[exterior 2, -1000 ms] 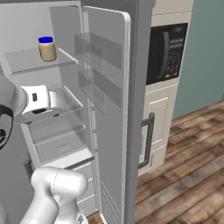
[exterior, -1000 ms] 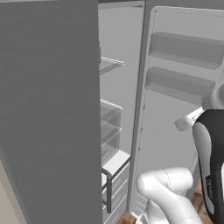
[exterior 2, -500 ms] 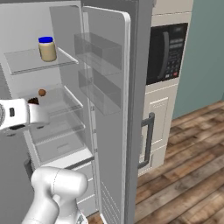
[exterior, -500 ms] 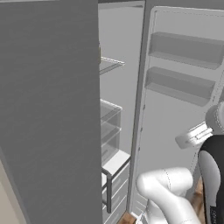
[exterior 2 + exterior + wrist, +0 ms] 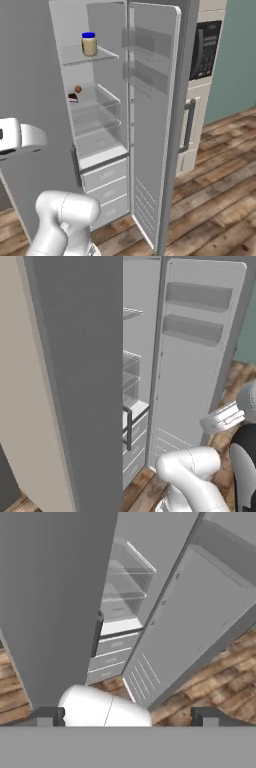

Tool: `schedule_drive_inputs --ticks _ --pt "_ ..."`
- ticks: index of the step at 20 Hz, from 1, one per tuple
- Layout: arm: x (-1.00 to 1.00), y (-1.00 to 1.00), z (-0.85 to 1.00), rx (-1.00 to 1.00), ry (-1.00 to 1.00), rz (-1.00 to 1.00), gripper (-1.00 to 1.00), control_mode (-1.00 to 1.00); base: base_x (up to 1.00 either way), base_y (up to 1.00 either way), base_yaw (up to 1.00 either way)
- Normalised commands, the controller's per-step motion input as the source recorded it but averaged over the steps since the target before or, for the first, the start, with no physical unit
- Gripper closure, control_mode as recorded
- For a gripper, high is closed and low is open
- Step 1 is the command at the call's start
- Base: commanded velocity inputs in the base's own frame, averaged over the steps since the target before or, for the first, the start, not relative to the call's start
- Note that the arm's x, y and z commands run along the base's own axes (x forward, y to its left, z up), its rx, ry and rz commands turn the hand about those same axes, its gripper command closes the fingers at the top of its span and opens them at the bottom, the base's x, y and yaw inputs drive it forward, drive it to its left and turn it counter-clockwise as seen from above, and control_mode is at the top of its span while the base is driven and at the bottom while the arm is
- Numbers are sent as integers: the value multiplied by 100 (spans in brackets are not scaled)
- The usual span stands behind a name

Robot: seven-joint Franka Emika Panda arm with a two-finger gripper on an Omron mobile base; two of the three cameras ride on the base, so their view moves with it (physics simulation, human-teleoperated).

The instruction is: Place the mayonnaise and mayonnaise from the counter to the top shelf of the fridge. If the existing items in the fridge are on the top shelf, move them to other shelves.

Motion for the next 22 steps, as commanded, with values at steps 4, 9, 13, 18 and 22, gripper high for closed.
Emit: schedule_drive_inputs --ticks 4,9,13,18,22 --pt "0 0 0 0 0 0 -100 100 -100 0 -4" --pt "0 0 0 0 0 0 -100 100 -100 0 -34" --pt "0 0 0 0 0 0 -100 100 -100 0 -48" --pt "0 0 0 0 0 0 -100 100 -100 9 -58" --pt "0 0 0 0 0 0 -100 100 -100 4 -55"
